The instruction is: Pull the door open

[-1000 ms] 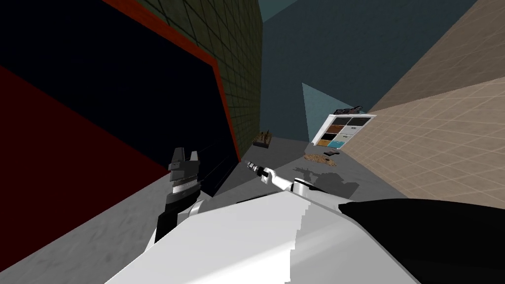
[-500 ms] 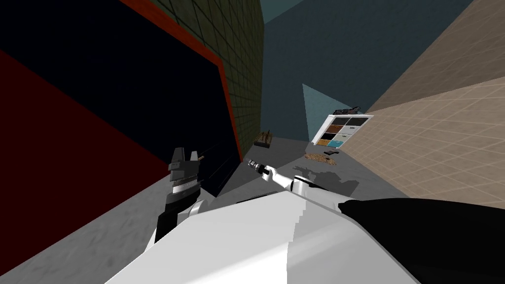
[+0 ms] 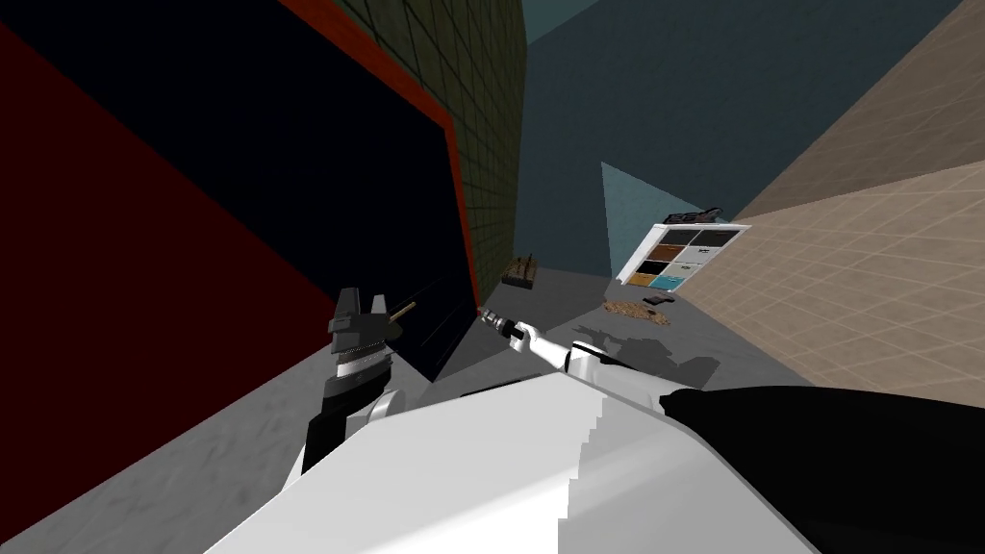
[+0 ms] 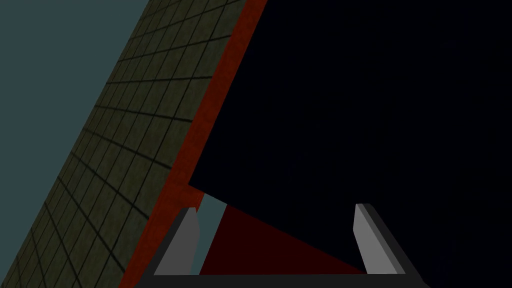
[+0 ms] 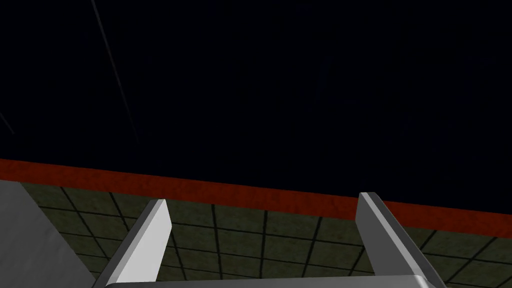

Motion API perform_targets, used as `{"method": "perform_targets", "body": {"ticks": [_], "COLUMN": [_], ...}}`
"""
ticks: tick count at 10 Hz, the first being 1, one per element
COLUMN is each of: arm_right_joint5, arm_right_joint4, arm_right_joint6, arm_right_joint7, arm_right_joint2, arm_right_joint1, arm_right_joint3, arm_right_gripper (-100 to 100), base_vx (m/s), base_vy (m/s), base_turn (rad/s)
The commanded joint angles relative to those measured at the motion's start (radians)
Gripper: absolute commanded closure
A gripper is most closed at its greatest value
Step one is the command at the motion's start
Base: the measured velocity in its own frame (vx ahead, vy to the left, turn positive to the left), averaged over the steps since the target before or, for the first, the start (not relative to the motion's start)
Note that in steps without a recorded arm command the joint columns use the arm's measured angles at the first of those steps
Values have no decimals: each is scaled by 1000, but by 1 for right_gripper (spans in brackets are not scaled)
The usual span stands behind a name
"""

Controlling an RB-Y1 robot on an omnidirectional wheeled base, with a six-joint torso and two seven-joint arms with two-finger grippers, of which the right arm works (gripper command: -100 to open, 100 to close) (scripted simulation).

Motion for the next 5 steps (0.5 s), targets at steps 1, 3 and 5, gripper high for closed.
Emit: {"method": "perform_targets", "body": {"ticks": [1, 3, 5], "arm_right_joint5": [-4, -8, -11], "arm_right_joint4": [-1, -2, -2], "arm_right_joint6": [-5, -11, -16], "arm_right_joint7": [-6, -11, -16], "arm_right_joint2": [7, 14, 20], "arm_right_joint1": [-4, -8, -11], "arm_right_joint3": [-1, -2, -3], "arm_right_gripper": [-100, -100, -100], "base_vx": [29, 25, 55], "base_vy": [244, 238, 229], "base_turn": [115, 77, 80]}}
